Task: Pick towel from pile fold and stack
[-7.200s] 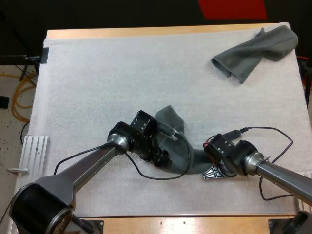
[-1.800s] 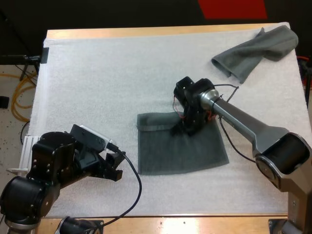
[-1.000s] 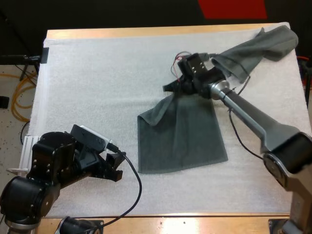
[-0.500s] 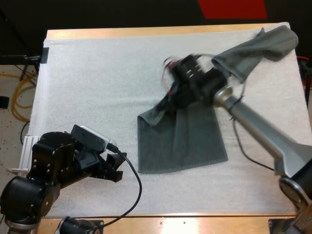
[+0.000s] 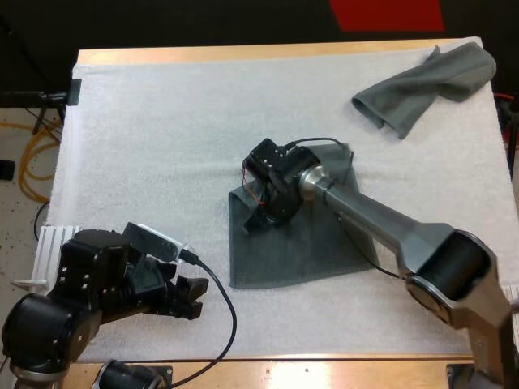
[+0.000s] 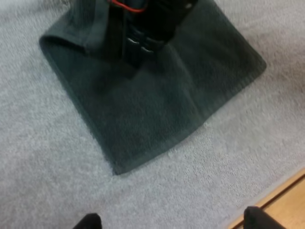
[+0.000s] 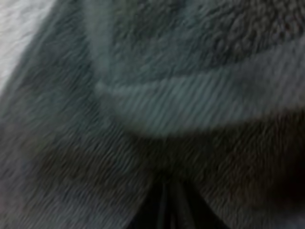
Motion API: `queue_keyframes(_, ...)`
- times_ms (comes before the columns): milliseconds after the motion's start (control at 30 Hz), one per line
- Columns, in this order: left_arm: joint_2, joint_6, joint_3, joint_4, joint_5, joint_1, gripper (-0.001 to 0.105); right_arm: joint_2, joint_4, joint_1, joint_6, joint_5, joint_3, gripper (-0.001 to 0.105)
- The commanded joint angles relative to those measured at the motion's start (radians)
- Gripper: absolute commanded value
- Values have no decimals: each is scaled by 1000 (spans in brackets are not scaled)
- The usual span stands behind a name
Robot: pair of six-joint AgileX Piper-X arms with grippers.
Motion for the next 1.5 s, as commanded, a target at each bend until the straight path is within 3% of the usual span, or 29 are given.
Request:
queue_keyframes(0,-1,-4,3,4,11,-7,59,2,-7,-8,0,0,-22,0)
queue_keyframes(200,-1,-4,6,4,10,-7,59,81,-59,-32,17,1,-105,0)
queue_keyframes(467,-1,-4,6,4,10,-7,59,85,-372,-66,126,-3,-144,0)
queue_keyframes(700,-1,-4,6,4,10,-7,59,-11,-374,-76,164,-3,-195,0)
queue_keyframes(800,-1,-2,6,4,10,-7,59,-117,-322,-76,164,-10,-195,11)
queue_keyframes(1000,-1,12,6,4,10,-7,59,-301,-133,-76,115,-10,-194,66)
queue_keyframes(1167,-1,15,6,4,10,-7,59,-444,17,-79,-7,26,-190,67)
queue_keyframes(1367,-1,15,6,4,10,-7,59,-545,183,-131,-17,28,-179,67)
queue_keyframes(1467,-1,15,6,4,10,-7,59,-615,192,-185,-15,28,-110,67)
